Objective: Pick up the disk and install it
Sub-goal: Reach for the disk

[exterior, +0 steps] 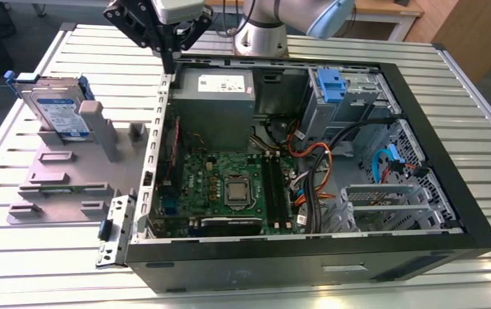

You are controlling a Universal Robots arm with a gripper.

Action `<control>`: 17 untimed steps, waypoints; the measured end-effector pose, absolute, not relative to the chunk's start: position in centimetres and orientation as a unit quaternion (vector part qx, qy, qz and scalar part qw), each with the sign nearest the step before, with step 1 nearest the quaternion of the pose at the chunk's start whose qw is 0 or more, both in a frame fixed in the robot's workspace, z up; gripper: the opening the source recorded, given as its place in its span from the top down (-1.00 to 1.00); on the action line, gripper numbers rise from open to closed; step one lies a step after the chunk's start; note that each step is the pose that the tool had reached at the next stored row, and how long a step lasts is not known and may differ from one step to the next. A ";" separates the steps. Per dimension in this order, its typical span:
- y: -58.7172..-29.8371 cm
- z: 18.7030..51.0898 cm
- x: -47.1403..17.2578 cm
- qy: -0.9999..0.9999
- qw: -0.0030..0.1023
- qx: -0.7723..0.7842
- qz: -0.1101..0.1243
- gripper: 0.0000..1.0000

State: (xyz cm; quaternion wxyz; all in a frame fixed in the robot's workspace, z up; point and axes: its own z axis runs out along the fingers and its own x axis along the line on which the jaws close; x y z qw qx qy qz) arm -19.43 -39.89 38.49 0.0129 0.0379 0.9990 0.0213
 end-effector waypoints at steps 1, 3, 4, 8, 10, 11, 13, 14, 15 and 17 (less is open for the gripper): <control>-39.9 38.5 -19.5 0.999 0.013 0.038 0.021 0.79; -39.9 38.5 -19.5 0.999 0.013 0.038 0.021 0.79; -39.9 38.5 -19.5 0.999 0.013 0.038 0.021 0.79; -39.9 38.5 -19.6 0.999 0.013 0.038 0.021 0.79; -39.9 38.5 -19.7 0.999 0.013 0.038 0.021 0.79; -39.9 38.5 -19.7 0.999 0.013 0.038 0.021 0.79; -39.9 38.5 -19.7 0.999 0.013 0.038 0.021 0.79; -39.9 38.5 -19.8 0.999 0.013 0.038 0.021 0.79; -39.9 38.5 -19.8 0.999 0.013 0.038 0.021 0.79; -39.9 38.5 -19.8 0.999 0.013 0.038 0.021 0.79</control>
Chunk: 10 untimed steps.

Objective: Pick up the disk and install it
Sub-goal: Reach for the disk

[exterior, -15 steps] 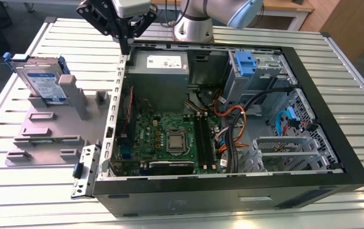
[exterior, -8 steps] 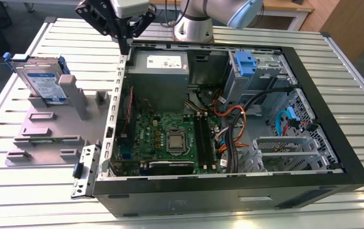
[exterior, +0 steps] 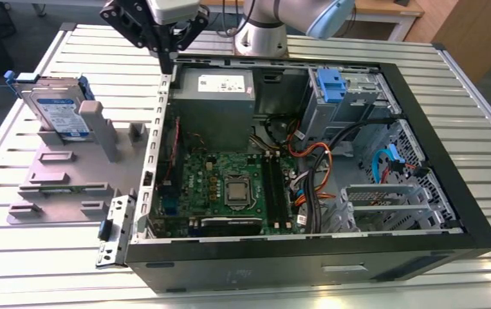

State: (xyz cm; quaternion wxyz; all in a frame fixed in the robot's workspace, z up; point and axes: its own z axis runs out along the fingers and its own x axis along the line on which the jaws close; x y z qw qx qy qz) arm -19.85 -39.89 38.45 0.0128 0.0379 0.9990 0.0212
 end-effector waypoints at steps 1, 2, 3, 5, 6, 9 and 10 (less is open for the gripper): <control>-39.9 38.4 -19.9 0.999 0.013 0.038 0.021 0.79; -39.9 38.5 -19.9 0.999 0.013 0.038 0.021 0.79; -39.9 38.4 -19.9 0.999 0.013 0.038 0.021 0.79; -39.9 38.4 -19.9 0.999 0.013 0.038 0.021 0.79; -39.9 38.4 -20.0 0.999 0.013 0.038 0.021 0.79; -39.9 38.4 -20.0 0.999 0.013 0.038 0.021 0.79; -39.9 38.4 -20.0 0.999 0.013 0.038 0.021 0.79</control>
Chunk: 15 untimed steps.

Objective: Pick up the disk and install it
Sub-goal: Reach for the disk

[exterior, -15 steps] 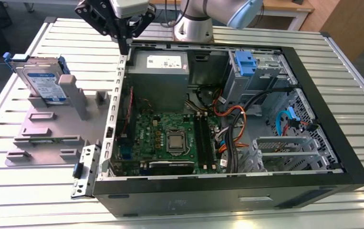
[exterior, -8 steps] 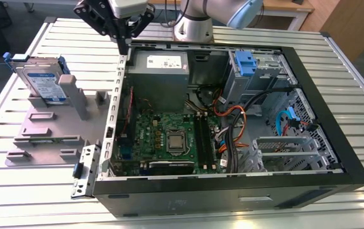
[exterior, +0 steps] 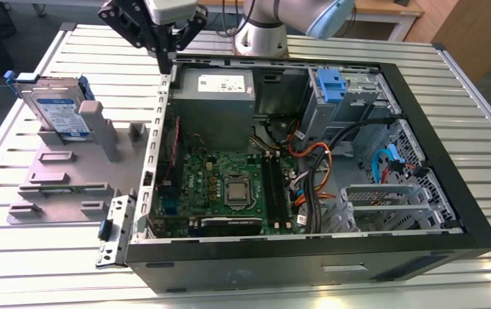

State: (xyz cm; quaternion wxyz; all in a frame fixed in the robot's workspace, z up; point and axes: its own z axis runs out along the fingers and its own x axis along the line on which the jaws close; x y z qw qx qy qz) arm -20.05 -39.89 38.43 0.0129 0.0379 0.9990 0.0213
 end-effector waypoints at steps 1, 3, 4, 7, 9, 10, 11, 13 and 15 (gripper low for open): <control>-39.9 38.4 -20.1 0.999 0.013 0.038 0.021 0.79; -39.9 38.4 -20.1 0.999 0.013 0.038 0.021 0.79; -39.9 38.4 -20.1 0.999 0.013 0.038 0.021 0.79; -39.9 38.4 -20.2 0.999 0.013 0.038 0.021 0.79; -39.9 38.4 -20.2 0.999 0.013 0.038 0.021 0.79; -39.9 38.4 -20.3 0.999 0.013 0.038 0.021 0.79; -39.9 38.4 -20.3 0.999 0.013 0.038 0.021 0.79; -39.9 38.4 -20.3 0.999 0.013 0.038 0.021 0.79; -39.9 38.4 -20.4 0.999 0.013 0.038 0.021 0.79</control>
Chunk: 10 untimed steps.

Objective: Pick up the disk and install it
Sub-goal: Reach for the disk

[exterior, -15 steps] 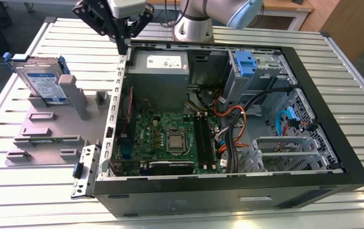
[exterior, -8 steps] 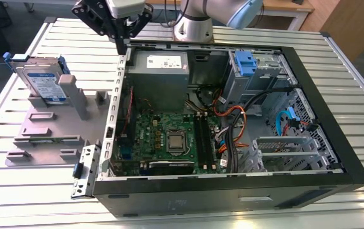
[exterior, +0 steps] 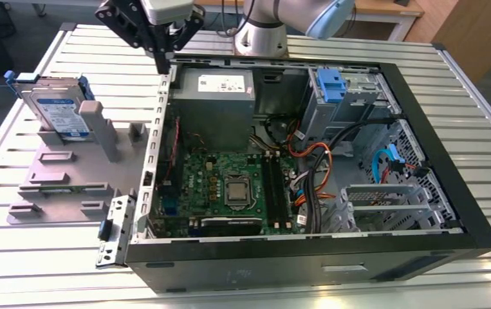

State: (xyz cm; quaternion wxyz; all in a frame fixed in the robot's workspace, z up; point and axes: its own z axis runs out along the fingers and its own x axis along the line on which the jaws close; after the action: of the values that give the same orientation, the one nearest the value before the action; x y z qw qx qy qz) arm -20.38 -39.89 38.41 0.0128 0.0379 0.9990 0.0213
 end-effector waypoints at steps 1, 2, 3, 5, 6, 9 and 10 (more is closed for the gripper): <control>-39.9 38.4 -20.4 0.999 0.013 0.038 0.021 0.79; -39.9 38.4 -20.4 0.999 0.013 0.038 0.021 0.79; -39.9 38.4 -20.4 0.999 0.013 0.038 0.021 0.79; -39.9 38.4 -20.5 0.999 0.013 0.038 0.021 0.79; -39.9 38.4 -20.6 0.999 0.013 0.038 0.021 0.79; -39.9 38.4 -20.7 0.999 0.013 0.038 0.021 0.79; -39.9 38.4 -20.7 0.999 0.013 0.038 0.021 0.79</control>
State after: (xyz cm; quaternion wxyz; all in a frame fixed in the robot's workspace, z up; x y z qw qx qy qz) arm -20.74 -39.89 38.38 0.0129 0.0379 0.9990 0.0213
